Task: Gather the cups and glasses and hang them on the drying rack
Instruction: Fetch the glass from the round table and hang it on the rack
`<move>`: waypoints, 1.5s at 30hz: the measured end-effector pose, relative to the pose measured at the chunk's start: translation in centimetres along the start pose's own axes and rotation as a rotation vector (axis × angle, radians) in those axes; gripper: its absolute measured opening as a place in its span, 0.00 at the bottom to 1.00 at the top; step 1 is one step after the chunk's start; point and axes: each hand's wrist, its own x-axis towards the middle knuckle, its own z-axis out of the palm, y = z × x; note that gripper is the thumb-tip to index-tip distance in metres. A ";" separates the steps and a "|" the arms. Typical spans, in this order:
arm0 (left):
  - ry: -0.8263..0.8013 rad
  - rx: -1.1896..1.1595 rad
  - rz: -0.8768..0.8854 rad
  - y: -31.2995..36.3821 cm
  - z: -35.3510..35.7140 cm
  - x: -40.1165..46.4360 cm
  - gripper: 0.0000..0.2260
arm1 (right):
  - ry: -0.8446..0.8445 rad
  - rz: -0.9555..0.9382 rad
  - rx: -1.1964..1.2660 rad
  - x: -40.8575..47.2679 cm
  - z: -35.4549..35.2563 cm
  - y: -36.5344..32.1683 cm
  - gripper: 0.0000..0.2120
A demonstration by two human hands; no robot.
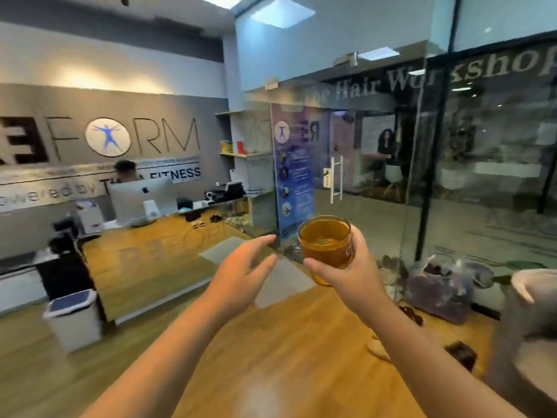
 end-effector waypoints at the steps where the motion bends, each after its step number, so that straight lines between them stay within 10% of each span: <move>1: 0.031 0.049 -0.019 -1.7 -3.1 -1.2 0.21 | -0.035 -0.002 0.037 0.1 3.5 -0.9 0.35; 24: 0.630 0.825 -0.935 -17.6 -50.5 -50.7 0.24 | -1.078 -0.129 0.716 -23.0 69.9 -29.9 0.40; 45: 1.045 1.192 -1.783 -12.2 -63.0 -81.3 0.25 | -1.895 -0.225 1.196 -56.3 95.2 -54.2 0.32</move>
